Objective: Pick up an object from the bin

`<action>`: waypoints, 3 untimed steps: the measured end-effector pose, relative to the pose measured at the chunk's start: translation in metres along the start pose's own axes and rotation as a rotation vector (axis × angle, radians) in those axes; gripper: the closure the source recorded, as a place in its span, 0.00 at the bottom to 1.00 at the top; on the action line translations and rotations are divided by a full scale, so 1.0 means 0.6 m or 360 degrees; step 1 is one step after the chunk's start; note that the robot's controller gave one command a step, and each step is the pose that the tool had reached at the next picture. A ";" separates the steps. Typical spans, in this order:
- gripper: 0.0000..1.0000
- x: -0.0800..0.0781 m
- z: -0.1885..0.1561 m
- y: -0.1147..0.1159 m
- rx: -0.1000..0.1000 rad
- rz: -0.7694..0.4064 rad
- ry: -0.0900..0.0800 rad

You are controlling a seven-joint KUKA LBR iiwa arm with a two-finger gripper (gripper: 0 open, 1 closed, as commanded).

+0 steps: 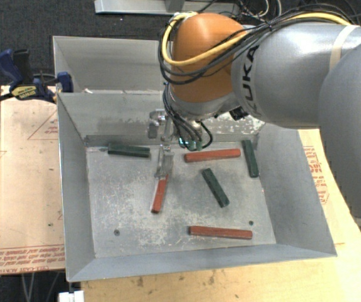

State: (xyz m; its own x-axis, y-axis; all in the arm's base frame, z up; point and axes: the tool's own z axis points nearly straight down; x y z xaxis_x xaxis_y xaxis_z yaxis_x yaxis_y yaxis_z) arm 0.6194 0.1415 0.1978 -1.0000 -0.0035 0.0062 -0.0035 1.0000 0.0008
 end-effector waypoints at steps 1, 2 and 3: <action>0.00 -0.003 -0.008 -0.001 -0.0001 0.0004 -0.0012; 0.00 -0.003 0.053 -0.019 -0.0002 -0.0290 -0.0026; 0.00 0.012 0.112 -0.044 0.0001 -0.0666 -0.0004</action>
Offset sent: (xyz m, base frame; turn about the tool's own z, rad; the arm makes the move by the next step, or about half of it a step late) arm -0.0052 -0.0427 -0.1278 -0.5901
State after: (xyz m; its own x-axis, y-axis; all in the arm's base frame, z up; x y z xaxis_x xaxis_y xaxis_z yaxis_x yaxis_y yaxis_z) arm 0.6120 0.1152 0.1303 -0.9124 -0.4094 0.0029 -0.4094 0.9124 0.0019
